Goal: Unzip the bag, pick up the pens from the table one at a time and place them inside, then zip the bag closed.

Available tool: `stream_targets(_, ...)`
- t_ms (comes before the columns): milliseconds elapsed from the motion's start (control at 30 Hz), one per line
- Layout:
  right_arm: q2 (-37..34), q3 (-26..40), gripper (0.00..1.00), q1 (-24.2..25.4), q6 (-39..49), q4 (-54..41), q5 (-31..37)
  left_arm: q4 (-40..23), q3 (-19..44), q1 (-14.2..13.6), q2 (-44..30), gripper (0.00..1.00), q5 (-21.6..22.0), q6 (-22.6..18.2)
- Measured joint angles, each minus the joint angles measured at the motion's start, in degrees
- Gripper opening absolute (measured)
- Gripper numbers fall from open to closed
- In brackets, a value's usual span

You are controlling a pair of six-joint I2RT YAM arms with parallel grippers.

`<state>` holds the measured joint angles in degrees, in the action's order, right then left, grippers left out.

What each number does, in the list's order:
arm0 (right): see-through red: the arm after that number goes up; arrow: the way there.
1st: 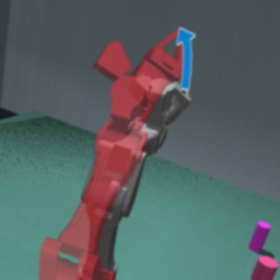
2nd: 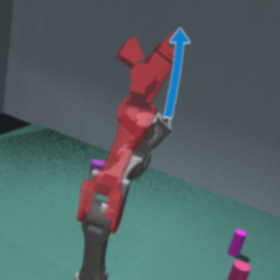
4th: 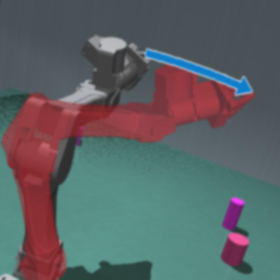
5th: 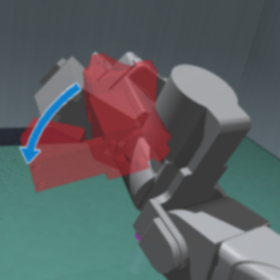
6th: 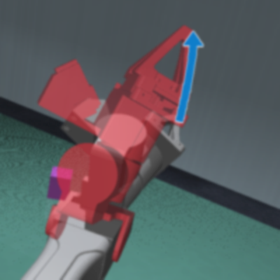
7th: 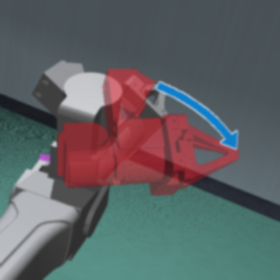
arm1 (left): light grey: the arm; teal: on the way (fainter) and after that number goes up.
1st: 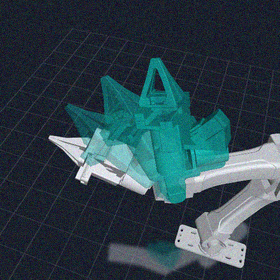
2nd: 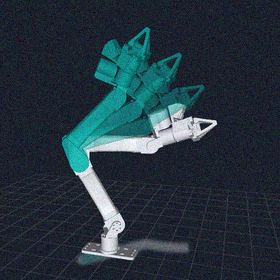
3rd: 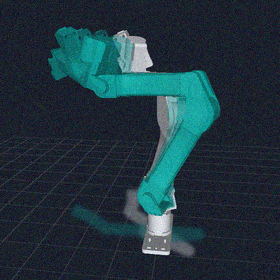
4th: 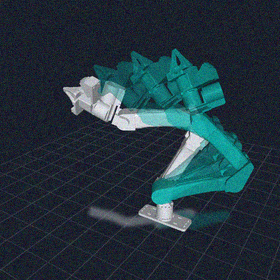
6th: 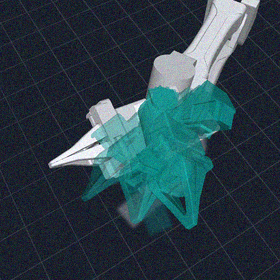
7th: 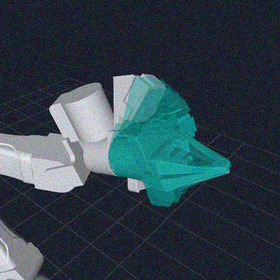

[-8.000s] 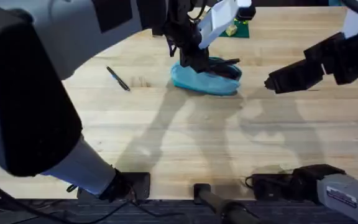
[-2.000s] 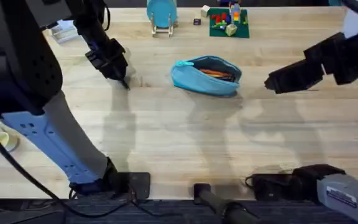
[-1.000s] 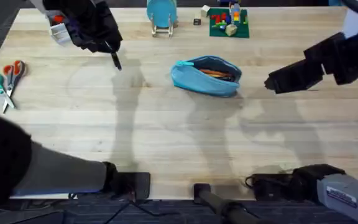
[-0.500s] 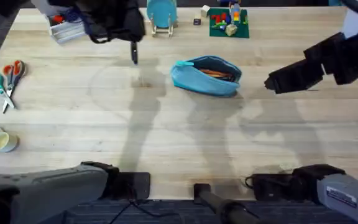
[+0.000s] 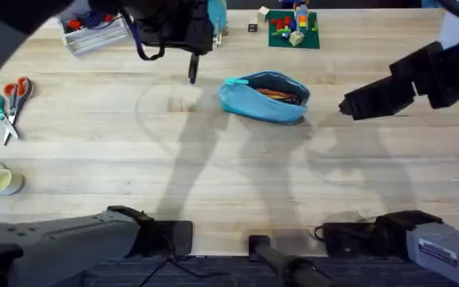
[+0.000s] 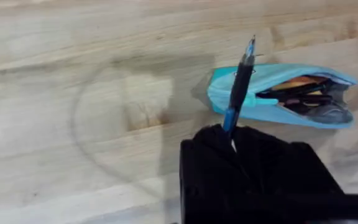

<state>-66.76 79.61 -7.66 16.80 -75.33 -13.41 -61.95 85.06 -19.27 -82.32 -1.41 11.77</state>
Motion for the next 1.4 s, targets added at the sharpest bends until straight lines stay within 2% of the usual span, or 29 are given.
stream_targets(200, 0.0, 0.0, 0.998, 0.0, 0.0, 0.0, 0.0, 2.2, 0.0, -1.6, 0.0, 0.044, -2.5, -5.8)
stream_targets(400, 0.0, 0.0, 0.998, 0.0, 0.0, 0.0, 0.0, 3.9, 0.0, -1.8, 0.0, 0.044, -8.4, -13.6)
stream_targets(633, 0.0, 0.0, 0.998, 0.0, 0.0, 0.0, 0.0, 4.4, 0.0, -1.8, 0.0, 0.044, -17.4, -28.1)
stream_targets(833, 0.0, 0.0, 0.998, 0.0, 0.0, 0.0, 0.0, 4.7, 0.0, -1.8, 0.0, 0.044, -19.8, -37.9)
stream_targets(1167, 0.0, 0.0, 0.997, 0.0, 0.0, 0.0, 0.0, 4.8, 0.0, -1.8, 0.0, 0.043, -20.6, -50.5)
stream_targets(1400, 0.0, 0.0, 0.997, 0.0, 0.0, 0.0, 0.0, 5.6, 0.0, -1.8, 0.0, 0.043, -24.3, -59.4)
